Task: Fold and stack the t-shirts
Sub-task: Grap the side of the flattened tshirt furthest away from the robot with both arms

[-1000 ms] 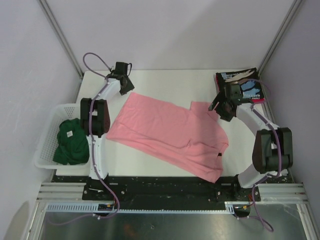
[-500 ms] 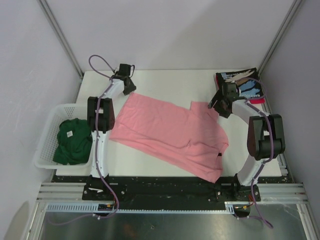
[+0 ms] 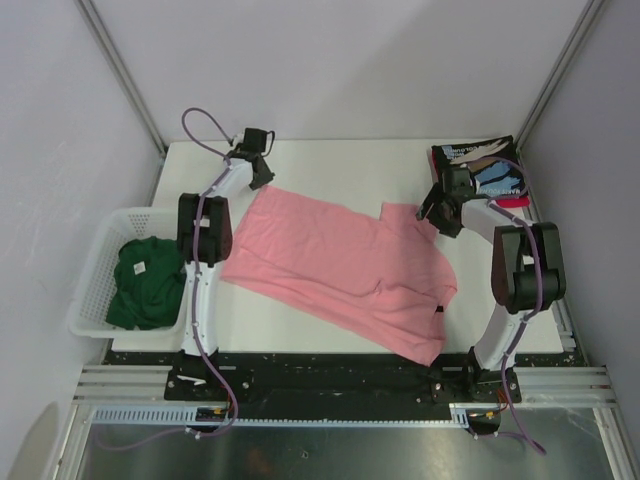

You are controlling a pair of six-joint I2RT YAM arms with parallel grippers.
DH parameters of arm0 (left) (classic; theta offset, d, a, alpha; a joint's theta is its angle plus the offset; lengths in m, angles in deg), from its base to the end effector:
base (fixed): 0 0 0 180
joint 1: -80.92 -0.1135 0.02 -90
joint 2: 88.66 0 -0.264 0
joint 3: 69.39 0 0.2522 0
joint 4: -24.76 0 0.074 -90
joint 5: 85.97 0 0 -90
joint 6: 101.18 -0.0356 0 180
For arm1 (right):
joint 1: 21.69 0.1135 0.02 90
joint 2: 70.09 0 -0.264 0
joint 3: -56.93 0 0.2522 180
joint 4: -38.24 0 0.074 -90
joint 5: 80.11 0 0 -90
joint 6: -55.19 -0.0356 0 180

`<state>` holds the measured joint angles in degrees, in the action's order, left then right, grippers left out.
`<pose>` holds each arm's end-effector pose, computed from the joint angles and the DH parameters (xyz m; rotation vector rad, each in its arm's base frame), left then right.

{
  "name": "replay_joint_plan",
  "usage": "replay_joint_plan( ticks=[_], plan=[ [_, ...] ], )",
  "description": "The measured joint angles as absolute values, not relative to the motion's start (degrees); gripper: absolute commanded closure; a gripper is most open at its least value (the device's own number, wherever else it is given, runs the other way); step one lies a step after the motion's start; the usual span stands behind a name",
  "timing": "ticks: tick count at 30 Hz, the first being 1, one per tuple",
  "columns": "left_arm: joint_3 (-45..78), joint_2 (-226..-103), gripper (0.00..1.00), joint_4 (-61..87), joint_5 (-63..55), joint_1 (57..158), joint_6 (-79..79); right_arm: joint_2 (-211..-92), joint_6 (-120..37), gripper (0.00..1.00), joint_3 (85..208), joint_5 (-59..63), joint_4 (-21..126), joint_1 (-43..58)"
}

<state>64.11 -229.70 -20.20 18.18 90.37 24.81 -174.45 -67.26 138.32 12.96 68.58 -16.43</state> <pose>0.5354 -0.0803 0.1603 -0.6620 2.3578 -0.0407 0.3817 0.0332 0.1830 0.6120 2.4356 0.2054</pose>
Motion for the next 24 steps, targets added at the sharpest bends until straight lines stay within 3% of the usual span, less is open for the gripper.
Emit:
replay_joint_plan(
  ticks=[10, 16, 21, 24],
  plan=[
    [64.1, -229.7, 0.85, -20.3, 19.7, 91.6, 24.8, -178.2, -66.0, 0.26, 139.8, 13.9, 67.8, -16.5],
    [64.1, -229.7, 0.99, -20.5, 20.6, 91.7, 24.8, -180.3, -64.8, 0.27, 142.4, 15.0, 67.5, -16.5],
    [64.1, -229.7, 1.0, -20.5, 21.4, 91.7, 24.8, -183.6, -63.5, 0.35, 146.5, 16.1, 67.5, -16.6],
    [64.1, -229.7, 1.0, -20.6, 21.7, 91.7, 24.8, -185.7, -63.0, 0.46, 149.1, 16.7, 67.6, -16.6]
  ],
)
